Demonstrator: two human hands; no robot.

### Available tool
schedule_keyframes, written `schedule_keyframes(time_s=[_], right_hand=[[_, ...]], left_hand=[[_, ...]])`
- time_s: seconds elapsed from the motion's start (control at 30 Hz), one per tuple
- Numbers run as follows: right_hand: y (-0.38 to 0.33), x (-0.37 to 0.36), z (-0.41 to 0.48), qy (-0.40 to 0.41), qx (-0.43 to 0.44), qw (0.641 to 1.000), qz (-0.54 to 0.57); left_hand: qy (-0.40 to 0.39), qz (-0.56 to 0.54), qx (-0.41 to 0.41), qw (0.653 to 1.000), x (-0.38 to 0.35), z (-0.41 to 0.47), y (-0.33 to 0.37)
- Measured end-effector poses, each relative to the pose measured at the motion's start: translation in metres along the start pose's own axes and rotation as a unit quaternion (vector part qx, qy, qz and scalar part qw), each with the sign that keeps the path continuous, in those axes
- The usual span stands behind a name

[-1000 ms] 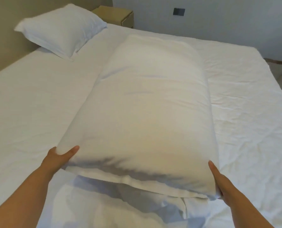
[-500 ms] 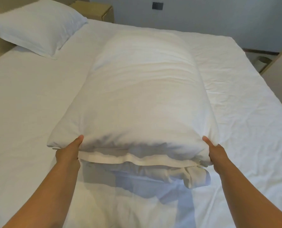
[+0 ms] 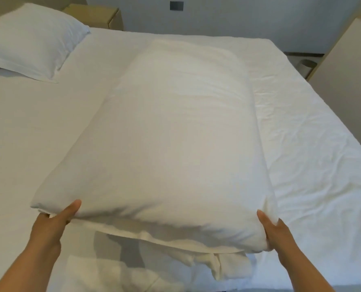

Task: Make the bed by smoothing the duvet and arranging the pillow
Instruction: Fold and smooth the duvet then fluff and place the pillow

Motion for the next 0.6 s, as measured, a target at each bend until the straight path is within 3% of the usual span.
schedule_keyframes(time_s=[0.1, 0.17, 0.2, 0.27, 0.3, 0.33, 0.47, 0.6], right_hand=[[-0.012, 0.021, 0.011, 0.06, 0.015, 0.997, -0.042], [-0.049, 0.033, 0.012, 0.108, 0.093, 0.986, -0.089], [-0.073, 0.032, 0.009, 0.124, 0.144, 0.975, -0.116], [-0.117, 0.017, 0.003, 0.133, 0.238, 0.947, -0.17], [-0.135, 0.004, 0.003, 0.123, 0.271, 0.934, -0.198], [-0.151, -0.012, 0.006, 0.107, 0.298, 0.921, -0.225], [-0.189, -0.056, 0.04, 0.026, 0.291, 0.902, -0.319], [-0.222, -0.049, 0.092, 0.039, 0.269, 0.905, -0.328]], left_hand=[[0.075, 0.078, -0.02, 0.994, -0.01, -0.013, 0.019], [0.127, 0.196, -0.108, 0.966, -0.03, -0.028, 0.058], [0.128, 0.279, -0.177, 0.935, -0.049, -0.035, 0.079], [0.085, 0.446, -0.317, 0.833, -0.106, -0.048, 0.111], [0.047, 0.493, -0.365, 0.788, -0.137, -0.051, 0.119], [0.005, 0.515, -0.385, 0.766, -0.166, -0.05, 0.122], [-0.094, 0.554, -0.355, 0.747, -0.251, -0.018, 0.119], [-0.087, 0.58, -0.343, 0.734, -0.302, 0.022, 0.128]])
Point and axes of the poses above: each hand's wrist, its own z-axis towards the middle knuckle, its own x-axis out of the back of the hand, y = z × x, the point moved 9 cm from there along z, towards the middle knuckle, and after that the axes turned 5 degrees about -z, right-handed, at the moved point
